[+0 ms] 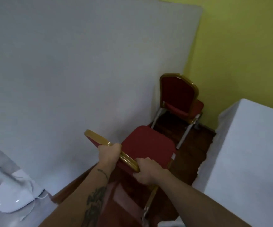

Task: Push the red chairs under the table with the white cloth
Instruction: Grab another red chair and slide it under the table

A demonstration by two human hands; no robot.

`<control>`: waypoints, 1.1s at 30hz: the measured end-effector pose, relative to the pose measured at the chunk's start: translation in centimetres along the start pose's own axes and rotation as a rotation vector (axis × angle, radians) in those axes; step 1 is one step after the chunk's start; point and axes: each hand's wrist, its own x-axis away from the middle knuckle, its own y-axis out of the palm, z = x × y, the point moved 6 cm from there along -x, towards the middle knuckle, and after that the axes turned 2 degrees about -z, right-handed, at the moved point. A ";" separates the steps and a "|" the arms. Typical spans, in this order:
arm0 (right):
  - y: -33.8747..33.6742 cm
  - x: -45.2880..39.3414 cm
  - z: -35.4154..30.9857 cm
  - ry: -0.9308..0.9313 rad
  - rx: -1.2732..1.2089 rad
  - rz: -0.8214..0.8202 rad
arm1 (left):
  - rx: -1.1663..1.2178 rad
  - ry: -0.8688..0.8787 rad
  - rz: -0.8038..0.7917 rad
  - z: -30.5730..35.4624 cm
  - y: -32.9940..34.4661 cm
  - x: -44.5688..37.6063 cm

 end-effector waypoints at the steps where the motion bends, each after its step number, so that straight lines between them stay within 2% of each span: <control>1: -0.2 -0.3 -0.2 0.024 0.008 0.014 | 0.006 -0.001 0.008 0.0 0.1 -0.9; 8: -1.4 -1.8 -1.6 0.142 0.063 0.072 | -0.003 -0.069 -0.168 1.7 1.0 -5.1; 16: -0.8 -3.0 -3.7 0.182 0.024 0.100 | -0.216 -0.053 -0.409 4.5 2.3 -8.0; 23: -1.2 -3.4 -1.1 0.259 -0.062 0.148 | -0.358 -0.047 -0.592 5.7 7.5 -9.5; 33: -2.5 -6.5 2.3 0.358 -0.165 0.229 | -0.542 0.137 -0.778 8.8 14.1 -11.1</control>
